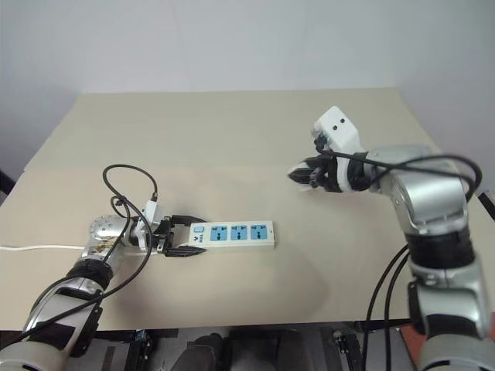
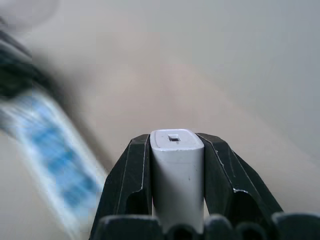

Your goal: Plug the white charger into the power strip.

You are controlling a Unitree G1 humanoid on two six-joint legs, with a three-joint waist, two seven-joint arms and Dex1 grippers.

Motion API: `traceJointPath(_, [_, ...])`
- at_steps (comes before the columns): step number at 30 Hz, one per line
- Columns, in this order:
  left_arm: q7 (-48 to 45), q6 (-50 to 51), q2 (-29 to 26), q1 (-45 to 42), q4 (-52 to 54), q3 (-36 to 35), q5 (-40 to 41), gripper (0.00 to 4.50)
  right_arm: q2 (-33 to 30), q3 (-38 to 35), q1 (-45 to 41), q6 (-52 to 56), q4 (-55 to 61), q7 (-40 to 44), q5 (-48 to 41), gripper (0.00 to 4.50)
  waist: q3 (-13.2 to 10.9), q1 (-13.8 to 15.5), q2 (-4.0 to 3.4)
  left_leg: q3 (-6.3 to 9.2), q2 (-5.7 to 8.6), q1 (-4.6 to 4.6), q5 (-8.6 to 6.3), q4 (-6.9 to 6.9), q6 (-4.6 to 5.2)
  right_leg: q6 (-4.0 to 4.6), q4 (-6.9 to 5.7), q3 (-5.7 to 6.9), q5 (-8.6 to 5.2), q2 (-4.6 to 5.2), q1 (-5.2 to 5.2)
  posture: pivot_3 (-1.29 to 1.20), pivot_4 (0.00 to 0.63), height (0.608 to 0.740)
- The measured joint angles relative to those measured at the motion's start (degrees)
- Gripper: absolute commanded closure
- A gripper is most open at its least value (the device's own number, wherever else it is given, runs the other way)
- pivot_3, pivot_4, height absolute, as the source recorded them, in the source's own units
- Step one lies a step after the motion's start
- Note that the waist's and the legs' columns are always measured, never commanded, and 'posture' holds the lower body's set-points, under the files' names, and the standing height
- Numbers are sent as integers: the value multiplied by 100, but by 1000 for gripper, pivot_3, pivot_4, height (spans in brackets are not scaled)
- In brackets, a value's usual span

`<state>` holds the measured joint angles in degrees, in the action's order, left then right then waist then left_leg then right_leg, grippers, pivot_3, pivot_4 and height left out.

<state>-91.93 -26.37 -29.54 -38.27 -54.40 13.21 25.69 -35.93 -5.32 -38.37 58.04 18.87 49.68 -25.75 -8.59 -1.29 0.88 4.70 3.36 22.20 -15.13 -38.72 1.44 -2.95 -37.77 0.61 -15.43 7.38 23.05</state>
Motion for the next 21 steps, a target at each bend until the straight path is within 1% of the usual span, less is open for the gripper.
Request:
traceJointPath(1, [0,40,6,-1,17,53,41,1227,388,-302,424,-475,182,-4,-155,3328,8,37,11,1,0,-2,-1,1,1,0,-1,0,0,-2,-1,0,150,740])
traceJointPath(3, [-1,76,7,-1,63,129,98,1227,894,-456,1060,-905,253,-1,-458,3328,9,54,13,-2,5,0,-1,-3,2,-2,-2,-8,1,-1,-1,0,150,740])
traceJointPath(5, [-6,128,8,-1,93,176,133,1227,1178,-461,1351,-1131,213,-48,-529,3328,9,44,13,-7,7,-1,-1,-8,1,-3,-3,-14,2,-1,0,0,150,740])
traceJointPath(8, [-10,170,86,0,191,248,137,1227,1818,-387,1696,-1817,158,-73,-704,3328,10,29,11,-8,6,-14,0,-2,2,-3,-15,-15,2,-5,-1,0,150,740])
traceJointPath(13, [-22,346,332,139,449,287,116,1227,2131,113,1770,-2732,-333,172,-630,3328,10,8,11,-11,10,-20,0,-4,1,-3,-18,-17,2,-6,-3,0,150,740])
traceJointPath(17, [-12,567,510,334,805,156,-46,1227,2199,435,1713,-3120,-764,391,-597,3328,10,3,11,-11,9,-19,1,-3,0,-3,-18,-17,2,-8,-1,0,150,740])
traceJointPath(21, [96,756,526,555,1123,-42,-172,1227,2238,626,1738,-3559,-1011,605,-546,3328,11,-10,10,-11,7,-21,0,-3,0,-3,-18,-18,2,-8,-1,0,150,740])
